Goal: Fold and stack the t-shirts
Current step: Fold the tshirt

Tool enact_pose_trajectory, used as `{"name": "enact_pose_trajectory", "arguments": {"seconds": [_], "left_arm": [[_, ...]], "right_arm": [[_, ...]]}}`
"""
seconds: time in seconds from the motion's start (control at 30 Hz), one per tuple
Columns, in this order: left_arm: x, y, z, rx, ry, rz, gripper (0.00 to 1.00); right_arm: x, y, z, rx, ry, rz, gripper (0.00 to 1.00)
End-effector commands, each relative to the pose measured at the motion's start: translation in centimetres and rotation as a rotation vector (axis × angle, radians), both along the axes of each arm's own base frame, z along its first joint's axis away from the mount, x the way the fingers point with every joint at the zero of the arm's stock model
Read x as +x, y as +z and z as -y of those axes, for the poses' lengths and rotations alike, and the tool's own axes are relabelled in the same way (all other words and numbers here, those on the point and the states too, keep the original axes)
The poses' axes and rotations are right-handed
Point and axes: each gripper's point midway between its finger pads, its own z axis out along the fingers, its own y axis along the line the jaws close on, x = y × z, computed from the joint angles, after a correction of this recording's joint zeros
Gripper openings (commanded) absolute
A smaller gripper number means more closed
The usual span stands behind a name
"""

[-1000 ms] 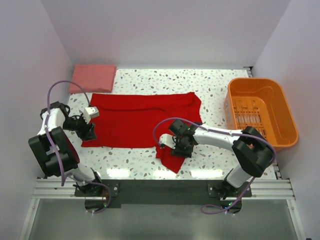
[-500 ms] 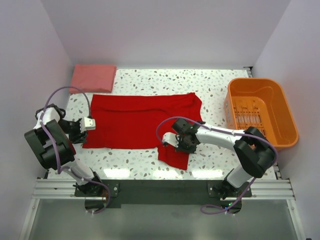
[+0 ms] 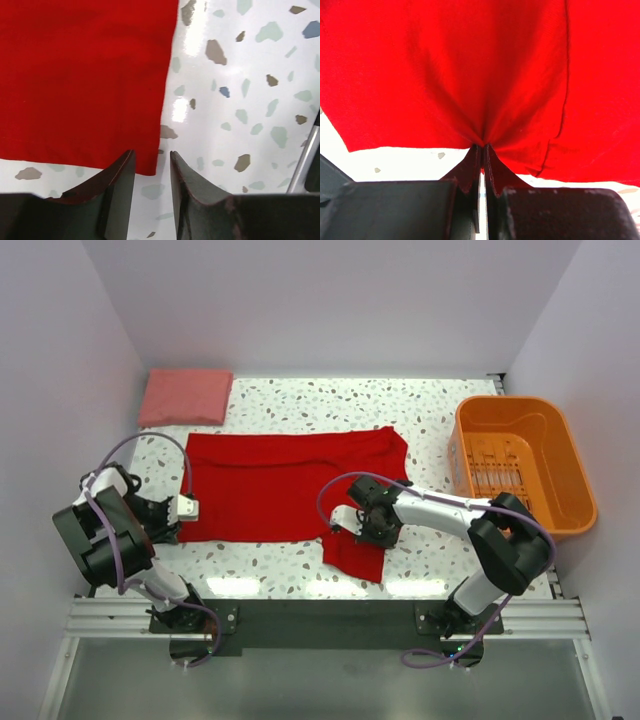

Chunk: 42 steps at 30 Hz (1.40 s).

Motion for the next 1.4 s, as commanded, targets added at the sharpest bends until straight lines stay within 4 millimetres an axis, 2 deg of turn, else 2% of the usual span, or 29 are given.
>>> {"name": "enact_pose_trajectory", "arguments": {"seconds": [0.0, 0.13, 0.33, 0.43, 0.47, 0.6, 0.63, 0.8, 0.9, 1.03, 1.2, 1.27, 1.37], "left_arm": [[-0.9, 0.6, 0.9, -0.005, -0.175, 0.086, 0.38], [-1.9, -0.6, 1.1, 0.012, -0.169, 0.066, 0.38], [-2.3, -3.0, 0.5, 0.051, -0.144, 0.039, 0.36], [-2.2, -3.6, 0.1, 0.079, -0.132, 0.053, 0.29], [-2.1, -3.6, 0.2, 0.078, -0.131, 0.058, 0.24], [-2.3, -2.0, 1.0, 0.046, -0.145, 0.080, 0.20], [-2.2, -1.0, 1.4, 0.026, -0.147, 0.085, 0.20], [-0.4, 2.5, 1.5, -0.001, -0.160, 0.171, 0.24], [0.5, 2.6, 0.8, 0.016, -0.163, 0.184, 0.26], [1.2, 1.0, 0.0, 0.030, -0.150, 0.164, 0.29], [0.8, -0.8, -0.1, 0.046, -0.146, 0.153, 0.34], [1.2, -1.5, -0.4, 0.062, -0.120, 0.168, 0.37], [0.4, -2.9, -0.6, 0.086, -0.135, 0.141, 0.36]], "right_arm": [[0.6, 1.4, 0.0, 0.007, -0.009, 0.019, 0.00], [0.8, 1.4, 0.0, 0.008, -0.004, 0.018, 0.00], [0.7, 1.5, 0.0, 0.007, 0.005, 0.009, 0.00], [0.7, 1.7, 0.0, 0.013, 0.010, 0.012, 0.00], [0.5, 1.6, 0.1, 0.013, 0.010, 0.008, 0.00], [0.3, 1.7, 0.2, 0.016, -0.002, 0.004, 0.00], [0.2, 1.7, 0.1, 0.018, -0.006, 0.001, 0.00], [0.3, 2.1, 0.0, 0.023, -0.012, 0.007, 0.00], [0.3, 2.1, 0.1, 0.023, -0.014, 0.007, 0.00], [0.3, 2.0, 0.2, 0.016, -0.014, 0.004, 0.00], [0.2, 1.8, 0.2, 0.013, -0.016, 0.001, 0.00], [0.3, 1.7, 0.2, 0.011, -0.016, -0.002, 0.00], [0.2, 1.7, 0.2, 0.013, -0.015, -0.006, 0.00]]}}
